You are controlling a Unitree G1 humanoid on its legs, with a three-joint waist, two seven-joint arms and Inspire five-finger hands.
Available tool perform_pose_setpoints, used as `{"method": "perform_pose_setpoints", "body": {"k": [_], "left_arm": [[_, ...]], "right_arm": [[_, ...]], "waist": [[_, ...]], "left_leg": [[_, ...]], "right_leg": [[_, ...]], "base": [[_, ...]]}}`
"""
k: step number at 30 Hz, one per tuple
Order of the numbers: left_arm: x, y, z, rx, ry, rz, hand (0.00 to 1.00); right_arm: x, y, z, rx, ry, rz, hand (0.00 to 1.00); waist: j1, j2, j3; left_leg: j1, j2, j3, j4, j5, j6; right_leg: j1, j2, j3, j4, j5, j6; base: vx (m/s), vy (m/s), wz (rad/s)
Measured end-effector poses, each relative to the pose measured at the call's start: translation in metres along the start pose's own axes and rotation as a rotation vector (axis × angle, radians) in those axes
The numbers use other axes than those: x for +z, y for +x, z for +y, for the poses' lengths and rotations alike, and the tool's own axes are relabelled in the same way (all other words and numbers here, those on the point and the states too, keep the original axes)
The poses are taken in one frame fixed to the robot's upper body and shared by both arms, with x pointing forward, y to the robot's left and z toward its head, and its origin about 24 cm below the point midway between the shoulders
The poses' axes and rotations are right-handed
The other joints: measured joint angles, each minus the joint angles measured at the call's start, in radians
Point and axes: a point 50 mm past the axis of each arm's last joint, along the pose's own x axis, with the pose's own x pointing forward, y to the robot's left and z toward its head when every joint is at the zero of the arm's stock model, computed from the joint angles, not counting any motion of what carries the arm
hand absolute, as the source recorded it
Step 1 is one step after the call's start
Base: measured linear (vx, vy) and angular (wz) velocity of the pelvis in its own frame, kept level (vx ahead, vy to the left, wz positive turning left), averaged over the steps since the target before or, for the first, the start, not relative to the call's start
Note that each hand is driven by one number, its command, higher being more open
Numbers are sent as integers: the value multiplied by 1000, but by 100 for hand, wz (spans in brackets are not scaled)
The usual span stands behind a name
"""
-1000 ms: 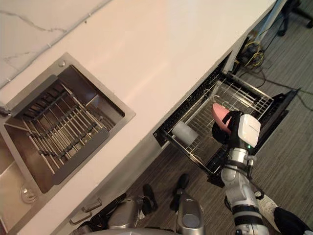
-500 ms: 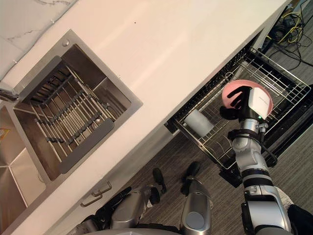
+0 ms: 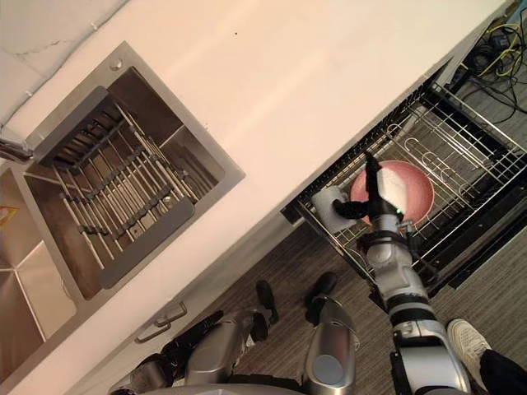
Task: Walk over to the sink, pick up the cup, carry it to the dishwasher, place the cup inside the dishwasher, then close the dishwasher door
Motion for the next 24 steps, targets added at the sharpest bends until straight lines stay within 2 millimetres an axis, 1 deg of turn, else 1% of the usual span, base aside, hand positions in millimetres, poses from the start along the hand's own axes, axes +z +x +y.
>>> {"method": "perform_pose_setpoints", "body": {"k": [2,4,7,8,9,11,13,14,15,16,17,18,19,20,21,22,23,24], "left_arm": [[1,0,0,2,10,-6,100],[0,0,0,7,11,-10,100],[1,0,1,24,13,-19,100],[1,0,3,33,14,-19,100],[0,-1,7,45,10,-19,100],[-1,-1,12,61,8,-13,100],[0,-3,17,93,8,-9,100],[0,-3,19,100,3,-10,100],[0,-4,22,108,-7,-9,100],[1,-6,27,122,-16,-5,100],[1,-6,28,126,-22,-3,100],[1,-6,29,130,-25,0,100],[2,-7,31,136,-33,-2,100],[1,-7,31,145,-48,3,100],[-1,-8,34,159,-58,10,100],[-3,-8,35,167,-61,15,100],[-5,-9,37,181,-70,21,100],[-7,-9,38,192,-78,28,100]], "right_arm": [[-5,-8,6,-31,44,31,100],[-12,-15,5,-85,75,68,100],[-23,-25,-8,-208,121,114,100],[-24,-28,-17,-275,156,122,100],[-22,-30,-28,-354,202,125,100],[-17,-33,-47,-471,259,106,100],[-12,-41,-83,-669,311,62,100],[-12,-44,-91,-718,322,56,100],[-14,-49,-102,-785,343,53,100],[-22,-59,-118,-889,368,69,100],[-28,-65,-123,-931,385,83,100],[-39,-74,-129,-986,414,117,100],[-50,-84,-134,-1032,459,154,100],[-64,-96,-137,-1078,544,196,100],[-77,-105,-136,-1096,629,235,100],[-84,-109,-135,-1098,675,255,100],[-100,-118,-127,-1081,782,311,100],[-120,-128,-114,-1053,954,377,100]], "waist": [[-1,-2,-1],[0,-5,-2],[-5,-14,-7],[-10,-23,-11],[-17,-36,-17],[-26,-52,-27],[-36,-79,-41],[-40,-87,-45],[-49,-101,-52],[-62,-123,-68],[-65,-132,-75],[-67,-144,-83],[-69,-153,-90],[-76,-162,-95],[-88,-166,-99],[-95,-166,-100],[-105,-164,-108],[-112,-162,-116]], "left_leg": [[0,0,0,5,-2,-1],[-1,0,0,9,-6,-6],[1,2,4,16,-10,-5],[7,2,8,15,-13,-3],[16,2,15,11,-14,0],[32,4,28,6,-16,2],[60,11,51,-2,-22,1],[65,14,54,-2,-24,0],[72,17,58,-1,-27,-1],[80,24,66,-1,-31,-4],[82,27,68,-1,-33,-5],[88,32,72,-1,-35,-8],[95,35,78,-3,-37,-10],[110,39,87,-8,-40,-13],[124,42,95,-10,-44,-17],[131,44,99,-11,-45,-18],[140,46,105,-12,-48,-21],[151,47,107,-15,-48,-22]], "right_leg": [[1,-3,0,4,-4,5],[2,-5,0,6,-5,5],[4,-5,4,8,-5,5],[4,-5,7,13,-6,4],[5,-4,14,18,-7,1],[9,0,26,19,-7,-2],[22,13,48,14,-7,-2],[25,17,51,12,-7,-2],[30,23,55,8,-7,-2],[36,33,60,-2,-6,-3],[39,38,61,-6,-6,-3],[44,45,64,-12,-6,-3],[51,51,69,-18,-6,-3],[61,59,76,-25,-6,-3],[72,65,82,-31,-6,-3],[77,68,85,-34,-6,-2],[84,71,89,-39,-5,-2],[95,73,89,-43,-4,-3]], "base": [[-38,20,1],[-38,19,1],[-19,8,-4],[5,1,-12],[15,-5,-17],[22,-12,-22],[26,-20,-30],[26,-29,-22],[24,-29,-18],[23,-29,-17],[24,-27,-16],[21,-23,-13],[36,-30,-20],[30,-18,-25],[25,-13,-23],[21,1,-21],[28,0,-13],[30,0,-9]]}}
